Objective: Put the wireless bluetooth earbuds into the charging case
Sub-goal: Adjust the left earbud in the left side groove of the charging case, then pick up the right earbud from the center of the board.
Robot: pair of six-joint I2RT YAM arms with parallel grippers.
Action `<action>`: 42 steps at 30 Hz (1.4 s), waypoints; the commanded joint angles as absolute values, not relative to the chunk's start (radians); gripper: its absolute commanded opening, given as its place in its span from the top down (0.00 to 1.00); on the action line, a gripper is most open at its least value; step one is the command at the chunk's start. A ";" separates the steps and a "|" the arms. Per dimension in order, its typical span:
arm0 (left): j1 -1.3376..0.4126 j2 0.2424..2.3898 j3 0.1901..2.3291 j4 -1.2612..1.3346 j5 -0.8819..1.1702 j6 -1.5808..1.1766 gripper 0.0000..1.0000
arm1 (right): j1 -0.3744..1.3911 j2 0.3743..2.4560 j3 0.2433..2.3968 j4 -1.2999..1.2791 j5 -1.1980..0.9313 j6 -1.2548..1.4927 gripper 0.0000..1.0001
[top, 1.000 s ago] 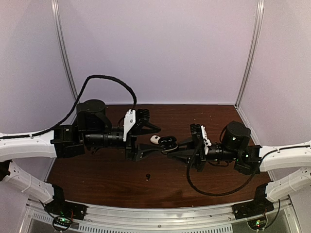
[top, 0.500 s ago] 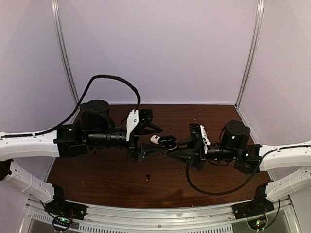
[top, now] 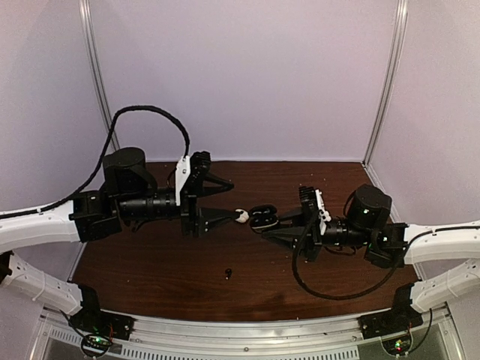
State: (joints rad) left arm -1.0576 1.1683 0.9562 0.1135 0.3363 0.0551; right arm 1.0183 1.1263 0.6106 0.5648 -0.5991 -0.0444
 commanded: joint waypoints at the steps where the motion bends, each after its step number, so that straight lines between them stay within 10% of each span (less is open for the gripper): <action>1: -1.010 1.124 0.904 0.160 0.343 -0.038 0.33 | 1.004 1.083 0.585 0.597 -0.578 -0.024 1.00; 18: -0.999 1.296 0.753 -0.187 0.227 -0.364 0.56 | 0.887 0.950 0.480 0.527 -0.547 0.147 1.00; 42: -1.024 1.803 1.122 -0.461 0.141 -0.465 0.60 | 0.845 0.871 0.387 0.537 -0.529 0.132 1.00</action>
State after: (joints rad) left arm -1.0222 1.7763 1.0782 -0.4049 0.1757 -0.4442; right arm 0.8555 0.8837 0.3988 0.5167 -0.5392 0.1310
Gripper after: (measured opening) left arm 0.390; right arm 0.218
